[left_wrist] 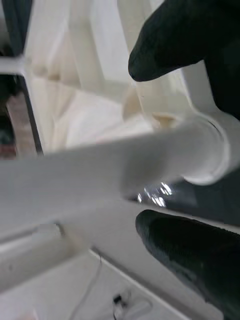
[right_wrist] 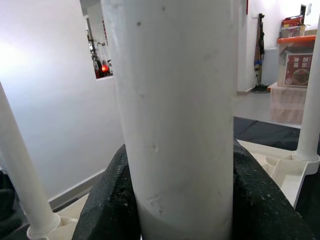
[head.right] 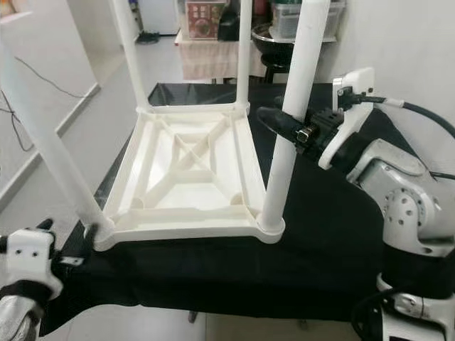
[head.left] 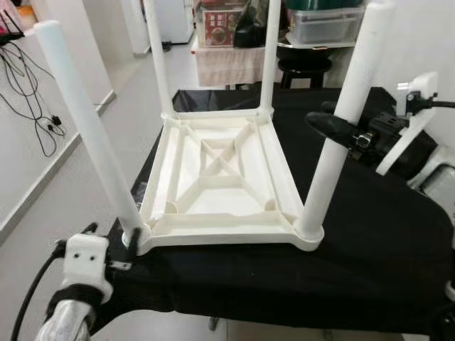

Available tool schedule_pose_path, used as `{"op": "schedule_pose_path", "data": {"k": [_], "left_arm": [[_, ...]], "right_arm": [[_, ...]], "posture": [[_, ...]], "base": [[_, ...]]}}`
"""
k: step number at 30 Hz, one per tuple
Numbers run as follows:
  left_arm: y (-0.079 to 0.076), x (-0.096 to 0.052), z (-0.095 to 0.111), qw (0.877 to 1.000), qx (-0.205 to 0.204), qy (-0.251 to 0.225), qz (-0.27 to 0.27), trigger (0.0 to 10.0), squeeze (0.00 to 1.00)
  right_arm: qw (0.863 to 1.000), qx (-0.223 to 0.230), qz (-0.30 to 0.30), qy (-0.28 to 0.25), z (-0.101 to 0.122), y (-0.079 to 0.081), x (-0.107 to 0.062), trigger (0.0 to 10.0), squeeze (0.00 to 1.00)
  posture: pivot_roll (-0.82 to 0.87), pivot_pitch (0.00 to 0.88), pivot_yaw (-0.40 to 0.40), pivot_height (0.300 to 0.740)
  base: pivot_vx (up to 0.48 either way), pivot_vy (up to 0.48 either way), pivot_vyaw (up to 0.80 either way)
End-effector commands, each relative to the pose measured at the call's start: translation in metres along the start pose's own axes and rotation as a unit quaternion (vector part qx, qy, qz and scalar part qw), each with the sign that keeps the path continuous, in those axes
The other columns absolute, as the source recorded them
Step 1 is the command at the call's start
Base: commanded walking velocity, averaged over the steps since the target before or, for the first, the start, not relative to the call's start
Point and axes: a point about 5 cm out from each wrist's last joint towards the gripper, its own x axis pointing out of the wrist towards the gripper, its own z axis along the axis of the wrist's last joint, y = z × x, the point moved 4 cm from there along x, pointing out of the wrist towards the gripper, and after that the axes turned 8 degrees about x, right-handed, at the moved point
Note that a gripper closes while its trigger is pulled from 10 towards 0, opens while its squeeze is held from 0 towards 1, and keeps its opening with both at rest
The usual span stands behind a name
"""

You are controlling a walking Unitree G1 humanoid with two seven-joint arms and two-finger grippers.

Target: Building children table

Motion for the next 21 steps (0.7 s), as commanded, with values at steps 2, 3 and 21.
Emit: {"op": "schedule_pose_path", "data": {"k": [2,3,21], "left_arm": [[-0.002,0.007,-0.002,1.000,-0.025,-0.003,-0.009,10.0,1.00],[-0.002,0.007,-0.002,1.000,-0.025,-0.003,-0.009,10.0,1.00],[0.016,0.024,-0.042,0.998,-0.044,0.033,0.027,10.0,0.00]], "right_arm": [[0.999,0.023,0.028,0.011,-0.008,0.012,0.004,0.0,0.00],[0.999,0.023,0.028,0.011,-0.008,0.012,0.004,0.0,0.00],[0.999,0.025,0.036,0.013,-0.008,0.019,0.002,0.0,0.00]], "posture": [[-0.05,0.030,0.004,0.740],[-0.05,0.030,0.004,0.740],[-0.08,0.050,-0.001,0.740]], "base": [[0.000,0.000,0.00],[0.000,0.000,0.00],[0.000,0.000,0.00]]}}
